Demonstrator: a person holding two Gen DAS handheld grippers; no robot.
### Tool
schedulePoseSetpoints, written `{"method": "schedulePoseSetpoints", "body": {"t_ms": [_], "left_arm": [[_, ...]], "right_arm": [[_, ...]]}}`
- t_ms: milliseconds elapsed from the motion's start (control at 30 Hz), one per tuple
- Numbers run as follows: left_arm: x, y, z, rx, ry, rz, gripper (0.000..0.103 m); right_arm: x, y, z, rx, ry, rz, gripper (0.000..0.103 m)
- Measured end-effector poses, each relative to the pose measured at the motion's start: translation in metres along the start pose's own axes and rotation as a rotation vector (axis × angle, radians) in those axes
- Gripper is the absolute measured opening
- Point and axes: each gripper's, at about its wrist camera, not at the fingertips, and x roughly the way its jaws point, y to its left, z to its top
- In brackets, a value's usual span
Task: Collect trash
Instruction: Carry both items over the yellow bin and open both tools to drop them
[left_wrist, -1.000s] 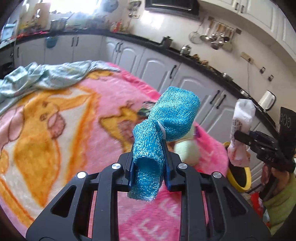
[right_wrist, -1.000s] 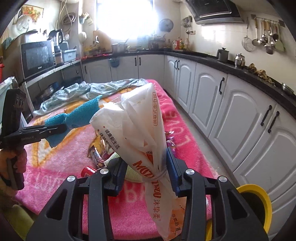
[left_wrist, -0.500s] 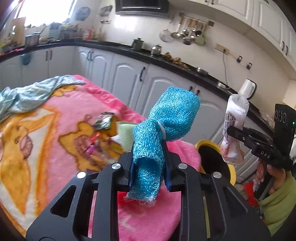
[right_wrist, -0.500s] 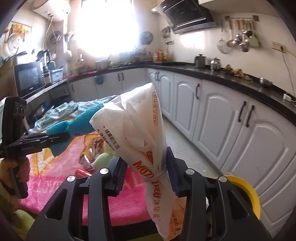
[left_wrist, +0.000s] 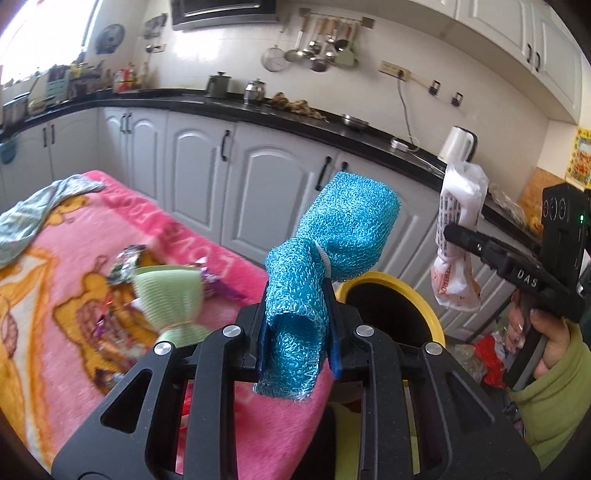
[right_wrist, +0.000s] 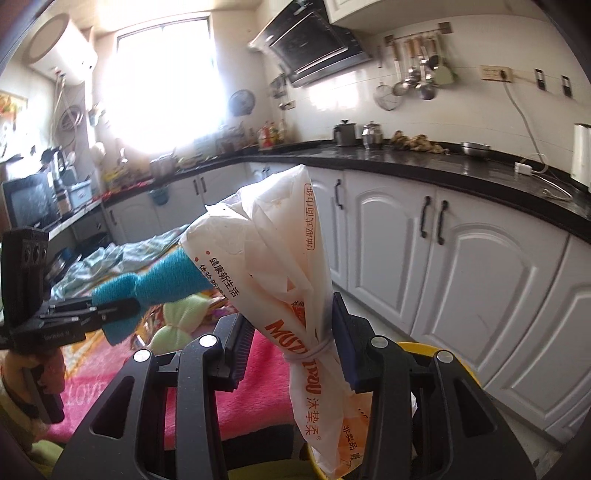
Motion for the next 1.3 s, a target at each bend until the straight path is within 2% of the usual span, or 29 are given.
{"method": "schedulePoseSetpoints", "body": {"t_ms": [300,567,800,1067,1133,1200,1233,1300], "left_arm": [[0.044,-0.044,0.005,0.076,0.058,-0.054,0.018],[0.088,-0.089,-0.004,0.17,0.128,-0.088,0.018],[0.124,-0.114,-0.016,0.223,0.191,-0.1,0.018],[0.156,-0.129,-0.031,0.244,0.253,-0.107,0.021],[0.161,-0.131,-0.034,0.246,0.257,-0.109,0.024],[0.163,-0.132,-0.035,0.243,0.259,-0.109,0.028],[0.165,-0.131,-0.036,0.239,0.262,-0.106,0.029],[0.166,-0.131,-0.038,0.232,0.264,-0.1,0.039]], "right_arm": [[-0.026,-0.045,0.0,0.098,-0.062,-0.07,0.038],[-0.038,-0.082,-0.01,0.19,-0.112,-0.122,0.038],[-0.033,-0.111,-0.022,0.264,-0.12,-0.136,0.039],[-0.013,-0.125,-0.039,0.302,-0.098,-0.151,0.04],[-0.007,-0.126,-0.042,0.306,-0.085,-0.158,0.042],[-0.004,-0.126,-0.046,0.31,-0.077,-0.178,0.055],[-0.003,-0.127,-0.048,0.313,-0.075,-0.179,0.056],[-0.001,-0.128,-0.05,0.325,-0.065,-0.183,0.06]]}}
